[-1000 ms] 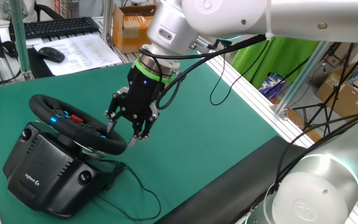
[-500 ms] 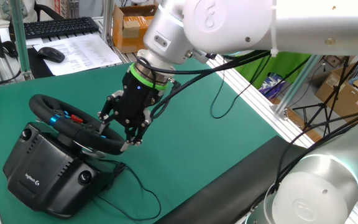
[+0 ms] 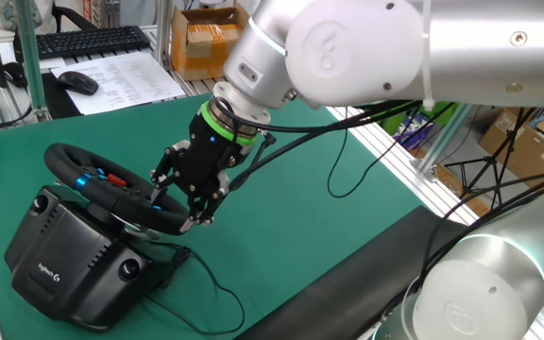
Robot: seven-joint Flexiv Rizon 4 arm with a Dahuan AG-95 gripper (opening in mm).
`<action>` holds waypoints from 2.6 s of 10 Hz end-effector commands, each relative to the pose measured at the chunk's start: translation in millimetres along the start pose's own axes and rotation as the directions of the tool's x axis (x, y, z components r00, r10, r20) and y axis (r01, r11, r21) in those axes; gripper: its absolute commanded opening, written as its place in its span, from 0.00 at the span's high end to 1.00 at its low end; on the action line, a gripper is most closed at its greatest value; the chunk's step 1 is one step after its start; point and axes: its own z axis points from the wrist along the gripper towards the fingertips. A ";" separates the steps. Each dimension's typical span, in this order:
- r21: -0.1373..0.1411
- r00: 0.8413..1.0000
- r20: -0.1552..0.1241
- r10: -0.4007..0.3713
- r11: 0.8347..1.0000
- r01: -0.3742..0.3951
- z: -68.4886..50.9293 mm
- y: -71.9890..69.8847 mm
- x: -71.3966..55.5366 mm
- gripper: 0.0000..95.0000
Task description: Rotate the steering wheel 90 degrees counterclockwise
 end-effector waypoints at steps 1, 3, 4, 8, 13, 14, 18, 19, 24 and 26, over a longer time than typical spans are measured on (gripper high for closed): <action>-0.002 1.000 0.004 0.002 1.000 -0.002 4.6 3.1 -0.8 0.40; -0.003 1.000 0.006 -0.003 1.000 0.003 7.5 4.2 -1.4 0.40; -0.004 1.000 0.006 -0.003 1.000 0.003 7.9 4.4 -1.5 0.40; -0.024 1.000 0.007 0.005 1.000 -0.005 9.8 5.3 -1.7 0.80; -0.029 0.999 0.017 0.041 0.999 -0.040 10.4 7.9 7.7 0.80; -0.027 0.998 0.017 0.058 0.998 -0.057 9.9 8.6 9.5 0.60; -0.033 0.997 0.009 0.082 0.996 -0.082 14.5 10.5 14.0 0.60; -0.034 0.997 0.013 0.079 0.996 -0.079 16.4 11.0 14.7 0.60; -0.019 1.000 0.018 -0.012 1.000 0.012 20.3 16.0 11.6 0.80; 0.002 0.995 0.044 -0.085 0.996 0.085 26.7 20.9 8.1 0.80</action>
